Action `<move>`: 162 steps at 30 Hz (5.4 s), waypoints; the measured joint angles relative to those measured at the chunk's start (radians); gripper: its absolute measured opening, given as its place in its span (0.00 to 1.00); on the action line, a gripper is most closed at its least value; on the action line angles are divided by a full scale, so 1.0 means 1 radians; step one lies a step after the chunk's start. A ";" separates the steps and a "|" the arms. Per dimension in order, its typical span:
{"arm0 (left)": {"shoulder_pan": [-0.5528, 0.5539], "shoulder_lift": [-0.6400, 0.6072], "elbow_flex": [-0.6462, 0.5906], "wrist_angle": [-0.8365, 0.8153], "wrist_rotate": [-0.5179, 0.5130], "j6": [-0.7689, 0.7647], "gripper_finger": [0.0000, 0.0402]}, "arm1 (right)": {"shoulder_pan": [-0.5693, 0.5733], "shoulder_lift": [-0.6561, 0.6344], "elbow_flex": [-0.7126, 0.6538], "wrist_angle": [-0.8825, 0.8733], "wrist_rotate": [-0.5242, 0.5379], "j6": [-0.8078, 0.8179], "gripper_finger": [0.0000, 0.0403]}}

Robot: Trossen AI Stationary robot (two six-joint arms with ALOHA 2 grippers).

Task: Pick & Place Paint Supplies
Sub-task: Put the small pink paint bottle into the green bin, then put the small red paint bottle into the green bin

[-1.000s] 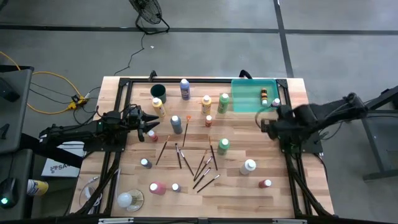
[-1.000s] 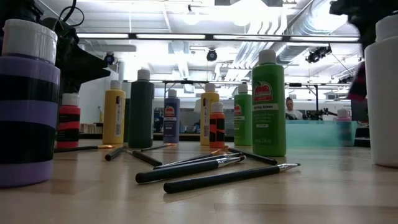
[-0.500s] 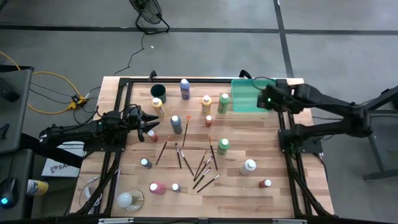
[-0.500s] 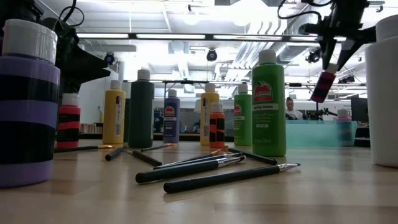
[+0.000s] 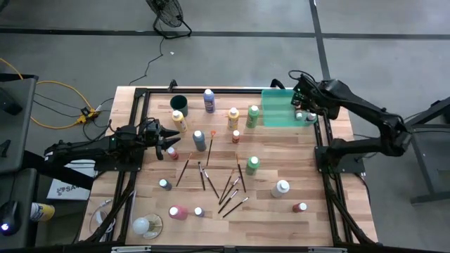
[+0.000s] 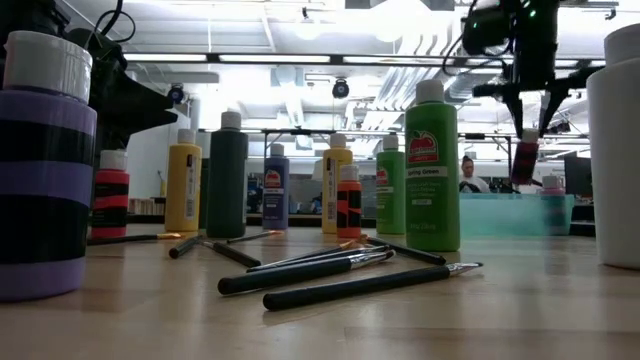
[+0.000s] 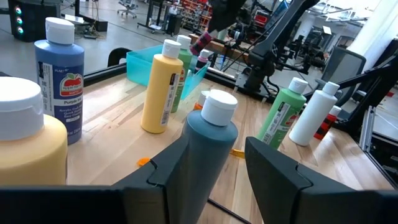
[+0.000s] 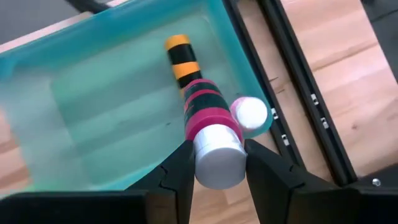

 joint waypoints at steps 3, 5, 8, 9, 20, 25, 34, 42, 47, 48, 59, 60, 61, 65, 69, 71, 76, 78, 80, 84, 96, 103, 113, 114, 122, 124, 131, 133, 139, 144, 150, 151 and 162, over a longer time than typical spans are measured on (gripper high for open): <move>0.000 0.000 0.000 0.000 0.000 0.000 0.38 | -0.048 0.043 0.000 0.044 -0.015 -0.030 0.28; 0.000 0.000 0.000 0.000 0.000 0.000 0.38 | -0.076 0.072 0.000 0.058 -0.029 -0.046 0.29; 0.000 0.000 0.000 0.000 0.000 0.000 0.38 | -0.107 0.114 0.000 0.057 -0.034 -0.055 0.29; 0.000 0.000 0.000 0.000 0.000 0.000 0.38 | -0.117 0.126 0.000 0.057 -0.033 -0.062 0.29; 0.000 0.000 0.000 0.000 0.000 0.000 0.38 | -0.202 0.197 0.000 0.061 -0.055 -0.102 0.30; 0.000 0.000 0.000 0.000 0.000 0.000 0.38 | -0.225 0.217 0.000 0.057 -0.070 -0.120 0.30; 0.000 0.000 0.000 0.000 0.000 0.000 0.38 | -0.267 0.236 -0.020 0.071 -0.092 -0.129 0.30; 0.000 0.000 0.000 0.000 0.000 0.000 0.38 | -0.287 0.236 -0.021 0.071 -0.085 -0.147 0.34; 0.000 0.000 0.000 0.000 0.000 0.000 0.38 | -0.290 0.236 -0.021 0.071 -0.079 -0.150 0.35; 0.000 0.000 0.000 0.000 0.000 0.000 0.38 | -0.290 0.236 -0.021 0.071 -0.079 -0.150 0.35; 0.000 0.000 0.000 0.000 0.000 0.000 0.38 | -0.290 0.236 -0.021 0.071 -0.058 -0.150 0.35; 0.000 0.000 0.000 0.000 0.000 0.000 0.38 | -0.290 0.236 -0.021 0.071 -0.055 -0.150 0.35; 0.000 0.000 0.000 0.000 0.000 0.000 0.38 | -0.290 0.236 -0.021 0.071 -0.054 -0.150 0.35; 0.000 0.000 0.000 0.000 0.000 0.000 0.38 | -0.290 0.236 -0.021 0.072 -0.054 -0.150 0.35; 0.000 0.000 0.000 0.000 0.000 0.000 0.38 | -0.290 0.236 -0.021 0.075 -0.054 -0.150 0.35; 0.000 0.000 0.000 0.000 0.000 0.000 0.38 | -0.290 0.236 -0.021 0.075 -0.054 -0.150 0.35; 0.000 0.000 0.000 0.000 0.000 0.000 0.38 | -0.290 0.236 -0.021 0.075 -0.054 -0.150 0.35; 0.000 0.000 0.000 0.000 0.000 0.000 0.38 | -0.290 0.236 -0.021 0.075 -0.054 -0.150 0.35; 0.000 0.000 0.000 0.000 0.000 0.000 0.38 | -0.290 0.236 -0.021 0.076 -0.054 -0.150 0.35; 0.000 0.000 0.000 0.000 0.000 0.000 0.38 | -0.290 0.236 -0.037 0.099 -0.055 -0.149 0.35; 0.000 0.000 0.000 0.000 0.000 0.000 0.38 | -0.290 0.236 -0.065 0.136 -0.054 -0.127 0.35; 0.000 0.000 0.000 0.000 0.000 0.000 0.38 | -0.290 0.236 -0.065 0.140 -0.054 -0.121 0.35; 0.000 0.000 0.000 0.000 0.000 0.000 0.38 | -0.290 0.236 -0.065 0.146 -0.054 -0.119 0.35; 0.000 0.000 0.000 0.000 0.000 0.000 0.38 | -0.290 0.236 -0.065 0.146 -0.054 -0.119 0.35; 0.000 0.000 0.000 0.000 0.000 0.000 0.38 | -0.290 0.236 -0.065 0.146 -0.057 -0.119 0.41; 0.000 0.000 0.000 0.000 0.000 0.000 0.38 | -0.289 0.236 -0.065 0.146 -0.058 -0.119 0.44; 0.000 0.000 0.000 0.000 0.000 0.000 0.38 | -0.282 0.224 -0.064 0.171 -0.120 -0.184 0.58; 0.000 0.000 0.000 0.000 0.000 0.000 0.38 | -0.270 0.204 -0.064 0.181 -0.137 -0.209 0.61; 0.000 0.000 0.000 0.000 0.000 0.000 0.38 | -0.226 0.112 -0.064 0.145 -0.144 -0.252 0.63; 0.000 0.000 0.000 0.000 0.000 0.000 0.38 | -0.152 0.017 -0.064 0.089 -0.192 -0.293 0.63; 0.000 0.000 0.000 0.000 0.000 0.000 0.38 | -0.032 -0.093 -0.064 -0.012 -0.223 -0.329 0.64; 0.000 0.000 0.000 0.000 0.000 0.000 0.38 | -0.006 -0.111 -0.064 -0.028 -0.223 -0.329 0.64; 0.000 0.000 0.000 0.000 0.000 0.000 0.38 | 0.357 -0.247 -0.064 -0.157 -0.224 -0.163 0.64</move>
